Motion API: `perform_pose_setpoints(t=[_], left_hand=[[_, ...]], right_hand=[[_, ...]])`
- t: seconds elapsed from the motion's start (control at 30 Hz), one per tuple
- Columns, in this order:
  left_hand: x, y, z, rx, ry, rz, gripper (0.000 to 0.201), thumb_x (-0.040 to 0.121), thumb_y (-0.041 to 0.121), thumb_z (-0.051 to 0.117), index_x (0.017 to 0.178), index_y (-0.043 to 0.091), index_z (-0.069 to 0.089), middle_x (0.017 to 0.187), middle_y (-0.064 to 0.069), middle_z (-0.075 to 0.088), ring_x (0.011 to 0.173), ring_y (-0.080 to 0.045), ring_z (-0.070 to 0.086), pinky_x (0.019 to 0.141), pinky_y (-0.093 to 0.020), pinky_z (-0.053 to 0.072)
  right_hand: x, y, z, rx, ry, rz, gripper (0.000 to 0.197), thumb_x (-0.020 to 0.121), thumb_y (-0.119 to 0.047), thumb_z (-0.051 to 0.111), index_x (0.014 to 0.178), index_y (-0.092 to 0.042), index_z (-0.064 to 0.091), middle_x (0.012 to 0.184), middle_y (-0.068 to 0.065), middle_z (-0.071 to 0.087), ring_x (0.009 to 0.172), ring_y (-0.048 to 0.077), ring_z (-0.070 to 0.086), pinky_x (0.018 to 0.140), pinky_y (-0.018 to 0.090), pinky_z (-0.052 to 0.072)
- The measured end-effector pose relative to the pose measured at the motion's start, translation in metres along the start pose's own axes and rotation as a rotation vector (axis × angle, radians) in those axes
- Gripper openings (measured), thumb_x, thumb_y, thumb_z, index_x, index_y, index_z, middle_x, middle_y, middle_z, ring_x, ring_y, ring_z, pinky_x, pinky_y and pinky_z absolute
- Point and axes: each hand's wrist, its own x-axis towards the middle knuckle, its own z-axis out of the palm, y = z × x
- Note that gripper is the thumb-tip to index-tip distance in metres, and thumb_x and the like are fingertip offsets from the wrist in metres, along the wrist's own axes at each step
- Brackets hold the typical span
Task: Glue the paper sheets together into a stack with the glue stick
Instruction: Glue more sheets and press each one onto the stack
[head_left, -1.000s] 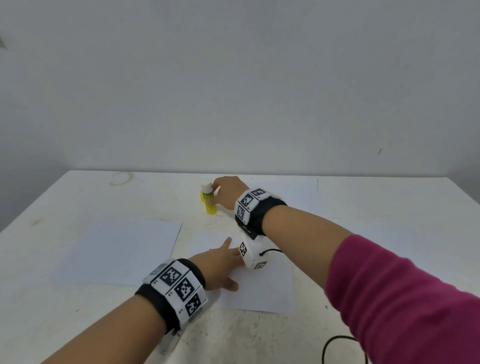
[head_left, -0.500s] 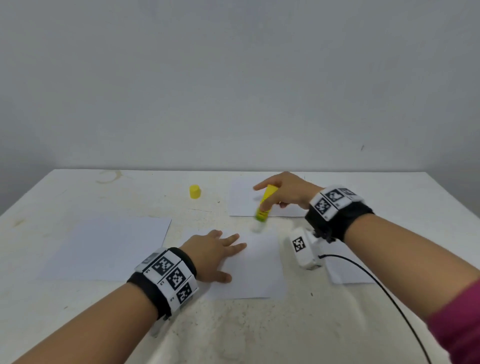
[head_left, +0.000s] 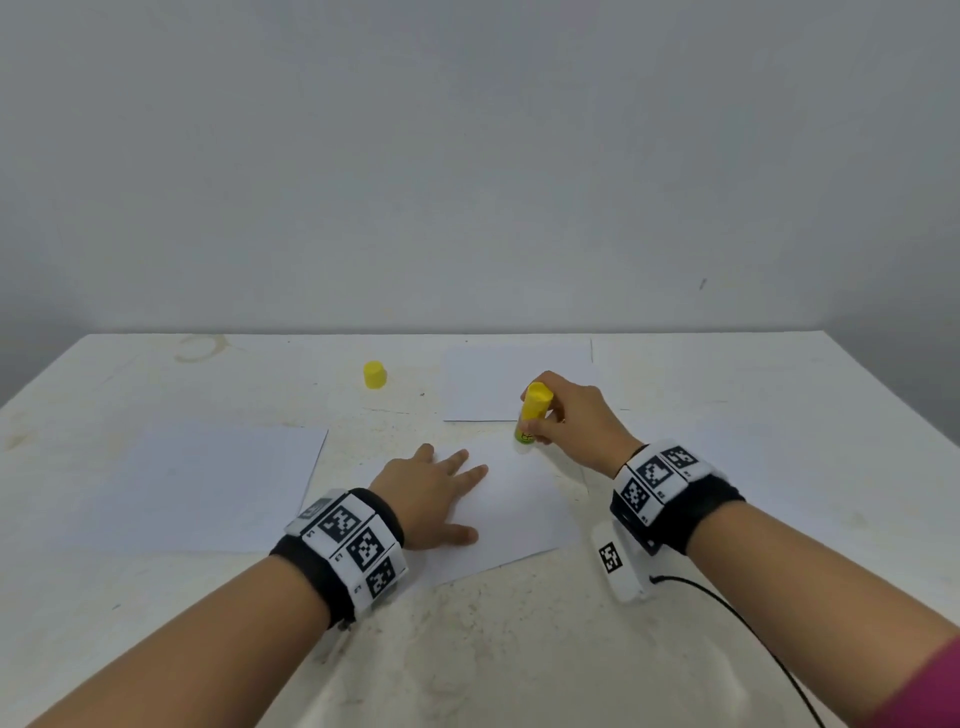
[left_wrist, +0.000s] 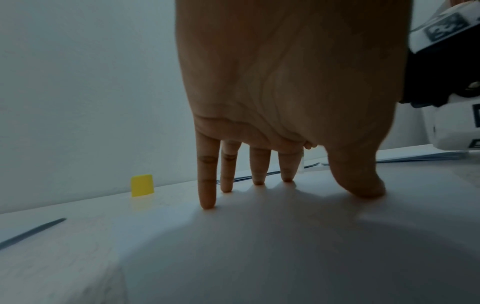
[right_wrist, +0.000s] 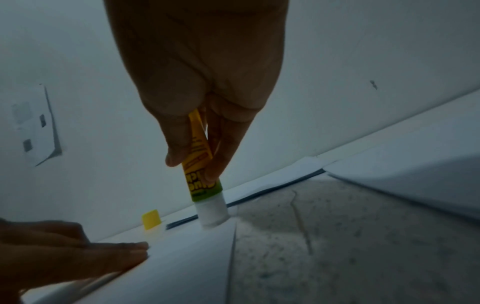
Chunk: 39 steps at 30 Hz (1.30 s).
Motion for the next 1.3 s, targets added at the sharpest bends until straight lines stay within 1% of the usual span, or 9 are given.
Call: perform_pose_setpoints(t=[0.23,0.37,0.53,0.67,0.83,0.9,1.0,1.13,1.3], left_hand=[[0.003,0.001,-0.002,0.022,-0.011,-0.009,0.068,0.099,0.054,0.033,0.154,0.03,0.0,0.162,0.003,0.004,0.139,-0.029,0.022,0.096,-0.042,0.046],[0.001,-0.003,-0.002,0.067,0.012,0.008,0.056,0.105,0.027,0.026,0.154,0.029,-0.001,0.161,0.002,0.006,0.135,-0.031,0.026,0.093,-0.041,0.048],[-0.007,-0.006,-0.008,0.064,0.023,0.044,0.068,0.097,0.001,0.027,0.154,0.029,0.003,0.159,-0.001,0.01,0.133,-0.029,0.028,0.091,-0.038,0.045],[-0.009,-0.011,-0.007,0.056,0.001,0.035,0.065,0.097,0.014,0.046,0.153,0.028,0.014,0.153,-0.003,0.02,0.127,-0.026,0.038,0.086,-0.035,0.045],[-0.008,-0.01,-0.007,-0.025,-0.03,-0.033,0.083,0.077,0.054,0.071,0.139,0.015,0.032,0.134,-0.007,0.034,0.114,-0.025,0.047,0.086,-0.034,0.048],[-0.006,-0.007,0.0,-0.056,0.006,0.031,0.094,0.074,0.054,0.074,0.141,0.009,0.026,0.145,-0.009,0.021,0.129,-0.026,0.031,0.1,-0.037,0.043],[-0.005,-0.008,0.003,-0.198,0.008,0.168,0.098,0.078,0.046,0.074,0.15,0.025,0.012,0.159,0.002,-0.008,0.143,-0.02,0.01,0.113,-0.042,0.03],[-0.007,-0.013,0.001,-0.071,-0.002,0.143,0.081,0.088,0.055,0.057,0.152,0.036,0.011,0.159,0.002,0.008,0.141,-0.02,0.018,0.108,-0.041,0.035],[-0.011,-0.014,0.002,-0.089,0.101,0.051,0.081,0.082,0.06,0.062,0.145,0.02,0.032,0.146,-0.003,0.026,0.13,-0.02,0.033,0.095,-0.035,0.044]], right_hand=[[-0.03,-0.002,-0.01,-0.128,-0.121,-0.022,0.022,0.083,-0.018,0.071,0.099,-0.016,0.057,0.086,0.003,0.066,0.08,0.025,0.066,0.077,0.035,0.054],[-0.048,-0.002,-0.017,-0.154,-0.171,-0.028,0.02,0.083,-0.019,0.072,0.096,-0.015,0.058,0.086,0.005,0.068,0.076,0.024,0.065,0.073,0.033,0.053],[-0.063,0.002,-0.023,-0.208,-0.232,-0.041,0.018,0.082,-0.023,0.073,0.09,-0.021,0.058,0.084,0.003,0.068,0.075,0.021,0.065,0.073,0.034,0.054],[-0.06,-0.001,-0.03,-0.14,-0.197,-0.022,0.019,0.078,-0.017,0.076,0.088,-0.015,0.061,0.082,0.006,0.069,0.07,0.023,0.066,0.071,0.036,0.056],[-0.04,-0.003,-0.041,0.264,0.16,0.088,0.022,0.078,-0.004,0.076,0.095,-0.002,0.062,0.079,0.014,0.069,0.057,0.018,0.065,0.062,0.031,0.057],[-0.033,-0.003,-0.039,0.301,0.202,0.106,0.023,0.079,-0.003,0.074,0.098,0.001,0.062,0.075,0.011,0.068,0.052,0.016,0.063,0.059,0.026,0.057],[-0.025,-0.004,-0.029,0.298,0.197,0.117,0.026,0.08,-0.004,0.074,0.101,0.003,0.061,0.076,0.011,0.068,0.051,0.013,0.063,0.057,0.023,0.056],[-0.015,-0.006,-0.014,0.296,0.181,0.123,0.029,0.08,-0.005,0.074,0.102,0.004,0.059,0.08,0.015,0.068,0.049,0.011,0.062,0.058,0.023,0.057],[0.0,-0.013,0.001,0.254,0.159,0.11,0.03,0.08,-0.009,0.075,0.102,0.002,0.058,0.086,0.017,0.068,0.059,0.019,0.064,0.07,0.037,0.059]])
